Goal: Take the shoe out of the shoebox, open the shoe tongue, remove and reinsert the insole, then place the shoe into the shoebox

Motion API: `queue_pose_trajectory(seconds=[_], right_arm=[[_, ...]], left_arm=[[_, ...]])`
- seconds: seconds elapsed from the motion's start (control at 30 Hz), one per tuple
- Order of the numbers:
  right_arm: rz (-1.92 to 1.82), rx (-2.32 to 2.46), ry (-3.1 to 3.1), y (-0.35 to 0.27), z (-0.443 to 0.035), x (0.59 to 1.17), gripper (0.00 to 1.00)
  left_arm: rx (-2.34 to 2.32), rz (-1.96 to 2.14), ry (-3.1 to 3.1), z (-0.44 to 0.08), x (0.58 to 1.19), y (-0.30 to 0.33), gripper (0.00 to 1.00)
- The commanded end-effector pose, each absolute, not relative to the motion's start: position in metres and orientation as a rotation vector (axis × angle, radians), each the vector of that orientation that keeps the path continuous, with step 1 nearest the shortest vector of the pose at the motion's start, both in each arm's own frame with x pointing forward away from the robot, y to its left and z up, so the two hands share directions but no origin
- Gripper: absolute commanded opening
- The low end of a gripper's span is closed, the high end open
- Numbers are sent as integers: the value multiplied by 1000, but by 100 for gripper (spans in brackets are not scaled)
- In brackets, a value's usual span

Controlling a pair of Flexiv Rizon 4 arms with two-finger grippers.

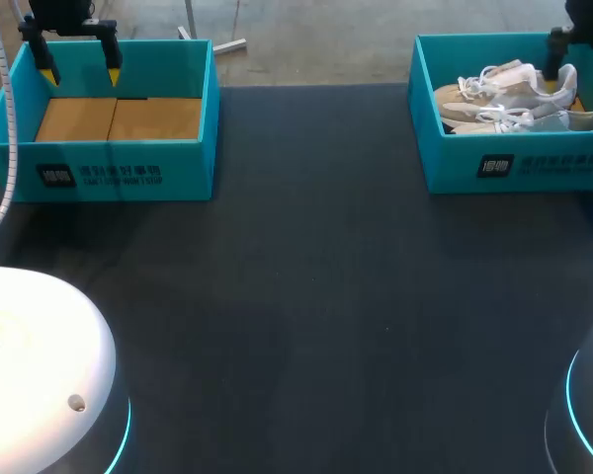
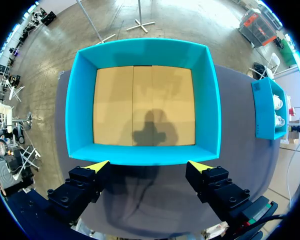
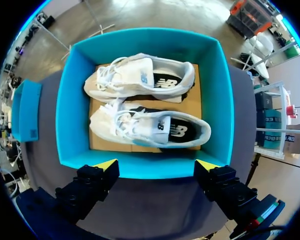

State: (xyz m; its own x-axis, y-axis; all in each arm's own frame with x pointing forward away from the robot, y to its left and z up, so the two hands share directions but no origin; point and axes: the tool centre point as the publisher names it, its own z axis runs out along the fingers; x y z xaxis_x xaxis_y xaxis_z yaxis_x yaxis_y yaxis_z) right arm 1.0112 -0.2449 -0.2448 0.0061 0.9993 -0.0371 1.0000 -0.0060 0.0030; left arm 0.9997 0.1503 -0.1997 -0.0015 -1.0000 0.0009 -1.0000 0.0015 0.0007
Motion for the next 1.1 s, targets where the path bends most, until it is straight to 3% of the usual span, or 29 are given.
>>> queue_pose_trajectory(seconds=[0.03,0.33,0.43,0.53,0.63,1.1], right_arm=[[-51,2218,2185,-251,-249,1016,100],[-53,2244,2169,-273,-265,1022,100],[-66,2259,2157,-280,-270,1023,94],[-75,2275,2141,-289,-275,1025,74],[-70,2275,2133,-292,-277,1028,80],[-52,2321,2107,-313,-295,1032,77]], left_arm=[[2219,0,-2222,-200,1000,150,100],[2219,0,-2222,-200,1000,150,100],[2219,0,-2222,-200,1000,150,100],[2219,0,-2222,-200,1000,150,100],[2219,0,-2222,-200,1000,150,100],[2219,0,-2222,-200,1000,150,100]])
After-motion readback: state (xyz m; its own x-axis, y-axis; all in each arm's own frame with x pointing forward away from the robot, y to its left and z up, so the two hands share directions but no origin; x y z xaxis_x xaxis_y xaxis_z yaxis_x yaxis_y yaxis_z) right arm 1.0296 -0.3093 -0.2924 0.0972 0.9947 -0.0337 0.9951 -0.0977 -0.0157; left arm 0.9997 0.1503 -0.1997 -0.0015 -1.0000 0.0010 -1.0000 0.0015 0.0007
